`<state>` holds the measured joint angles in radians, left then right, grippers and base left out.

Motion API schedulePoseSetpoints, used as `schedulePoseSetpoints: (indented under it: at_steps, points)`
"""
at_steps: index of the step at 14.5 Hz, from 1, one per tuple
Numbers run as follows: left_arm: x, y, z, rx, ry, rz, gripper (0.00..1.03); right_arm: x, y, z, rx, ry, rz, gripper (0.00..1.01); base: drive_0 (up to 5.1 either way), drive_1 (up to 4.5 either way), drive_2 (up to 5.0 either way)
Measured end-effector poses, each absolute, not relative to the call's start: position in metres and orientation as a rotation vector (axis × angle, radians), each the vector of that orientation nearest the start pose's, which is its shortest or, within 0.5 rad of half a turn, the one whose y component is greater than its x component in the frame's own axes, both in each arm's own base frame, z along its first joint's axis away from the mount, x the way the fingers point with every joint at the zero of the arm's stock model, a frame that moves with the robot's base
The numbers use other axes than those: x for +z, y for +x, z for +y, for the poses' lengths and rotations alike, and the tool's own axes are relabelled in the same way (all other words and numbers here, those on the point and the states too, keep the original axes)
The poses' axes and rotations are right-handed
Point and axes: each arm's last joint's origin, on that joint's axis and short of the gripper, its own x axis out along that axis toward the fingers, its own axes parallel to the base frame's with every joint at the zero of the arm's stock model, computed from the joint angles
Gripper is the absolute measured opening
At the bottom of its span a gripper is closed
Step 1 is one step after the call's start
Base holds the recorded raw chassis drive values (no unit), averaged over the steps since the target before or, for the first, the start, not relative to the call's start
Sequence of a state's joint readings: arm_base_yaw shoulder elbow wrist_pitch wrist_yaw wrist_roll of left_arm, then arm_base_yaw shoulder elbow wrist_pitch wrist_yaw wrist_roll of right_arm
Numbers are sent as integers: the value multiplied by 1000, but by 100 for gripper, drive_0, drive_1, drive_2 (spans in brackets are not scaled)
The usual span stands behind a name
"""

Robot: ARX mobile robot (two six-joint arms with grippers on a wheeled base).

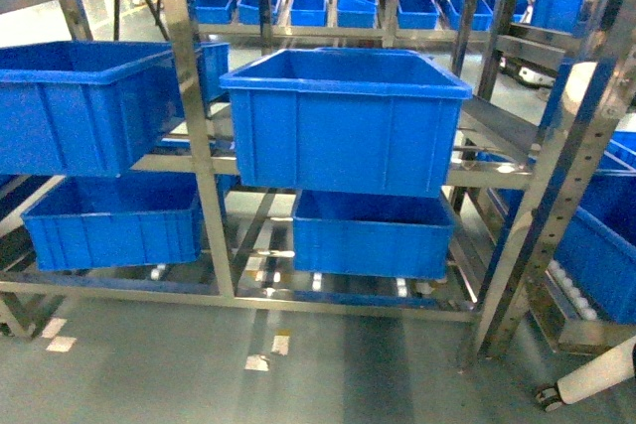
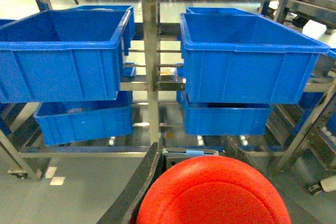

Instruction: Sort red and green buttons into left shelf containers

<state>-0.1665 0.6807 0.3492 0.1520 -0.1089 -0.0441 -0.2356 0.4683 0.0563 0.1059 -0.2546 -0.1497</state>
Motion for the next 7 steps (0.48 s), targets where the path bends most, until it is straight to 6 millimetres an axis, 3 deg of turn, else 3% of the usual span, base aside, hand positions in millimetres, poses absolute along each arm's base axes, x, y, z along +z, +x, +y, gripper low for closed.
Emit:
schedulePoseSetpoints:
  at_steps: [7]
  points:
    - [229,159,-24,-54,-19,178,29,151,122,-22,41,-74,294,26,-489,252,252]
